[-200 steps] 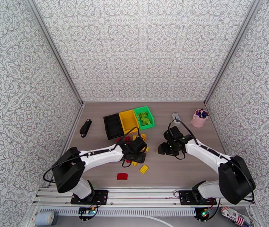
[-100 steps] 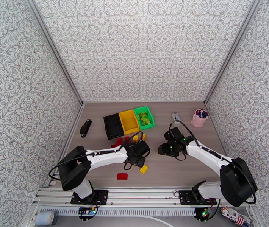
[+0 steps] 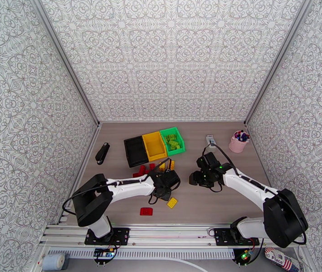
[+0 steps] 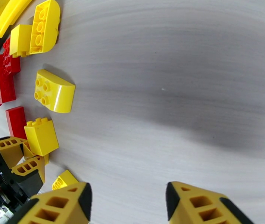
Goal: Sort the legos into containers by color
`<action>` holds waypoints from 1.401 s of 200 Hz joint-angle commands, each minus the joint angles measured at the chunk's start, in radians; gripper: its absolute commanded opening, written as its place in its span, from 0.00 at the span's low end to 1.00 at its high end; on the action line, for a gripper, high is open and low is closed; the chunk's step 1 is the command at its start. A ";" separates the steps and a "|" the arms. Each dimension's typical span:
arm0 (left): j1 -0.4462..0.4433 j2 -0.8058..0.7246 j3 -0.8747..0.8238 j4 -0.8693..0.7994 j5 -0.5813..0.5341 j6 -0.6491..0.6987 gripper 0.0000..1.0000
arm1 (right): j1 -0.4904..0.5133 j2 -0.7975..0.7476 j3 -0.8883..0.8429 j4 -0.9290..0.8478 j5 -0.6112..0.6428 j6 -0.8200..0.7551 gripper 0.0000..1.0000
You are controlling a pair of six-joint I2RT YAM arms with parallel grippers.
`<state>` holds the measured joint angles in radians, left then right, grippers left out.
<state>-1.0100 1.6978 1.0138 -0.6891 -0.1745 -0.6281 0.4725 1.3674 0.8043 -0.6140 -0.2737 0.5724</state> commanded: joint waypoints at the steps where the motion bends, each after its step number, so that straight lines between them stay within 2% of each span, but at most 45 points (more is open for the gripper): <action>1: -0.004 -0.036 0.027 -0.039 -0.033 -0.010 0.32 | 0.006 -0.037 0.006 -0.021 0.007 0.012 0.74; 24: 0.022 -0.094 0.030 -0.038 -0.027 -0.015 0.30 | 0.006 -0.054 0.053 -0.068 0.042 0.033 0.86; 51: 0.091 -0.188 0.017 -0.008 0.005 -0.019 0.30 | 0.005 -0.071 0.116 -0.122 0.100 0.068 0.94; 76: 0.201 -0.283 -0.007 0.035 0.036 -0.022 0.30 | 0.004 -0.134 0.084 -0.031 0.115 0.111 0.96; 94: 0.313 -0.342 -0.022 0.069 0.064 -0.024 0.30 | 0.004 -0.170 0.050 0.086 0.043 0.120 0.97; 121: 0.481 -0.385 0.000 0.111 0.104 0.000 0.30 | 0.010 -0.127 0.050 0.237 -0.151 0.149 0.96; 134: 0.545 -0.369 0.037 0.125 0.127 0.024 0.31 | 0.042 -0.094 0.063 0.286 -0.182 0.165 0.91; 161: 0.629 -0.267 0.164 0.134 0.182 0.076 0.32 | 0.138 0.017 0.185 0.202 -0.138 0.136 0.78; 191: 0.649 -0.106 0.349 0.099 0.178 0.143 0.32 | 0.209 0.090 0.243 0.196 -0.114 0.145 0.74; 220: 0.673 0.036 0.490 0.073 0.187 0.167 0.32 | 0.221 0.092 0.257 0.164 -0.076 0.145 0.73; 231: 0.680 0.077 0.529 0.066 0.189 0.174 0.37 | 0.221 0.077 0.271 0.108 -0.032 0.121 0.74; 254: 0.680 0.130 0.594 0.038 0.183 0.186 0.60 | 0.214 0.038 0.306 -0.018 0.074 0.064 0.81; 280: 0.670 0.113 0.598 0.044 0.178 0.189 0.68 | 0.198 -0.012 0.307 -0.090 0.132 0.019 0.87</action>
<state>-0.3347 1.8320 1.5734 -0.6170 -0.0006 -0.4618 0.6853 1.4197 1.0744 -0.5808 -0.2443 0.6556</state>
